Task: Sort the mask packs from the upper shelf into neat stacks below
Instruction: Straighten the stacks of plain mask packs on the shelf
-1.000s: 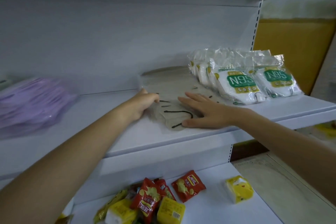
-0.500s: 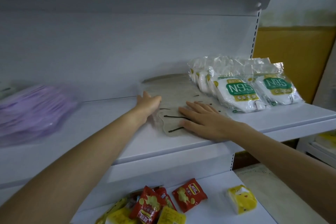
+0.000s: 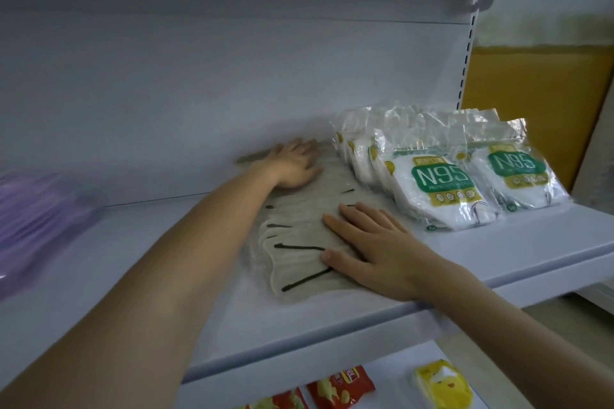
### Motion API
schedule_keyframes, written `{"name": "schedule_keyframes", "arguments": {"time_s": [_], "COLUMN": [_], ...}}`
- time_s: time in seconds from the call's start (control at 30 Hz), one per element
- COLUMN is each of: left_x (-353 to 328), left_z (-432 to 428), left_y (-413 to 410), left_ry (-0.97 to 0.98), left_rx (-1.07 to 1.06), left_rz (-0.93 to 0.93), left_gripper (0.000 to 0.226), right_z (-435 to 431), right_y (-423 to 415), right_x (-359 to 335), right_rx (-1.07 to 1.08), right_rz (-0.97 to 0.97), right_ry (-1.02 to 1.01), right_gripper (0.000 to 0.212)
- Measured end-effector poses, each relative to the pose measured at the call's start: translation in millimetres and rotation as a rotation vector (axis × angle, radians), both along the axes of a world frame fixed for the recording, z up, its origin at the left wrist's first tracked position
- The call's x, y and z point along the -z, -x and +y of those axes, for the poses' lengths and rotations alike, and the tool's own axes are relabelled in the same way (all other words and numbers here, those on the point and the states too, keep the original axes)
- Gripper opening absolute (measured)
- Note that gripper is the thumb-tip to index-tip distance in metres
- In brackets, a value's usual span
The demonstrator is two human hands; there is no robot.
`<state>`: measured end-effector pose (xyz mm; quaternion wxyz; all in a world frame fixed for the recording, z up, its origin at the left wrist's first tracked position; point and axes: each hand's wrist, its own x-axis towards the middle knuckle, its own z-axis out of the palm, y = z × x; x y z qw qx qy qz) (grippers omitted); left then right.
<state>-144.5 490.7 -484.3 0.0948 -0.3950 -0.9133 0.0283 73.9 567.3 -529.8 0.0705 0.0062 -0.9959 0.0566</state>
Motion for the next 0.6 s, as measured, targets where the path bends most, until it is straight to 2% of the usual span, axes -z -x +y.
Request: {"name": "schedule_keyframes", "arguments": {"time_s": [0.1, 0.2, 0.3, 0.37, 0.5, 0.6], "left_x": [13, 13, 10, 12, 16, 20], "left_z": [20, 20, 17, 15, 15, 15], "left_y": [7, 10, 8, 7, 7, 5], "left_ry": [0.089, 0.096, 0.114, 0.108, 0.1, 0.02], "left_rx": [0.002, 0.015, 0.031, 0.034, 0.032, 0.041], "left_rz": [-0.058, -0.134, -0.178, -0.2, -0.212, -0.267], "left_gripper": [0.056, 0.055, 0.053, 0.053, 0.054, 0.056], "right_z": [2, 3, 4, 4, 4, 6], "right_y": [0, 1, 3, 3, -1, -4], "right_x": [1, 2, 5, 6, 1, -7], "right_rx": [-0.005, -0.013, -0.026, -0.021, -0.011, -0.019], "right_rz": [0.007, 0.003, 0.033, 0.041, -0.007, -0.074], "right_ry": [-0.012, -0.02, -0.023, -0.031, -0.029, -0.004], "right_gripper": [0.066, 0.071, 0.09, 0.095, 0.077, 0.073]}}
